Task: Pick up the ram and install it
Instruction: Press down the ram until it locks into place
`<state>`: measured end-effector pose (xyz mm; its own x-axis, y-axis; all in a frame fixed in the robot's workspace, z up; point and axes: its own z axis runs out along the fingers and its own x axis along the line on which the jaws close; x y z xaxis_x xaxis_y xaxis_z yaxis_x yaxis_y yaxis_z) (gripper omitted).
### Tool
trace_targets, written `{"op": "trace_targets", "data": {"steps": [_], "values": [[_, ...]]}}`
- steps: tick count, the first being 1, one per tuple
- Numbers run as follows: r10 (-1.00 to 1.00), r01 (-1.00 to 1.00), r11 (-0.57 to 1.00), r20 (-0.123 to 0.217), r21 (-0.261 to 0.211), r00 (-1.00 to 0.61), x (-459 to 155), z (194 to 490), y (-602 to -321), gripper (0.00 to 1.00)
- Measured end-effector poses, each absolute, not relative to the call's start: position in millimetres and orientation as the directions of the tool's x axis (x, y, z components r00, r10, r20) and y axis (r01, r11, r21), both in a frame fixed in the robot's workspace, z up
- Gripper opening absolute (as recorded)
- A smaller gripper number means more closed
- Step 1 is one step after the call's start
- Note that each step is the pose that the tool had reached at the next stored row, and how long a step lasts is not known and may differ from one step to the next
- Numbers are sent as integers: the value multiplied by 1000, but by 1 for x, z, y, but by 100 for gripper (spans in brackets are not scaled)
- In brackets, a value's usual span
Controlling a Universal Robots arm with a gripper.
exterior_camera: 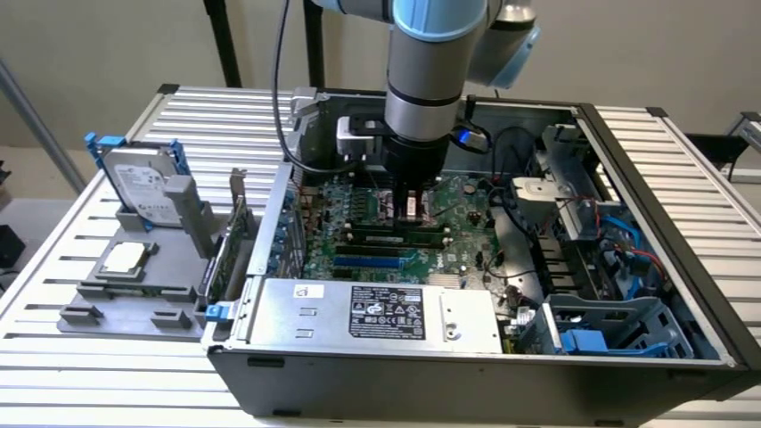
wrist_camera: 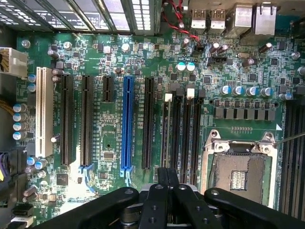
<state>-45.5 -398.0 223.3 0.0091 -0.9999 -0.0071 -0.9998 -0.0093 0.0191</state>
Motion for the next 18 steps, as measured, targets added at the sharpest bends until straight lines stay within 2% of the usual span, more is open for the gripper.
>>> {"op": "trace_targets", "data": {"steps": [3,10,18], "values": [[-1000,-1000,-9,-9,19,8,-46,227,-398,11],[-1000,-1000,-9,-9,21,8,-43,257,-398,11],[-1000,-1000,-9,-10,21,8,-42,257,-398,11]]}}
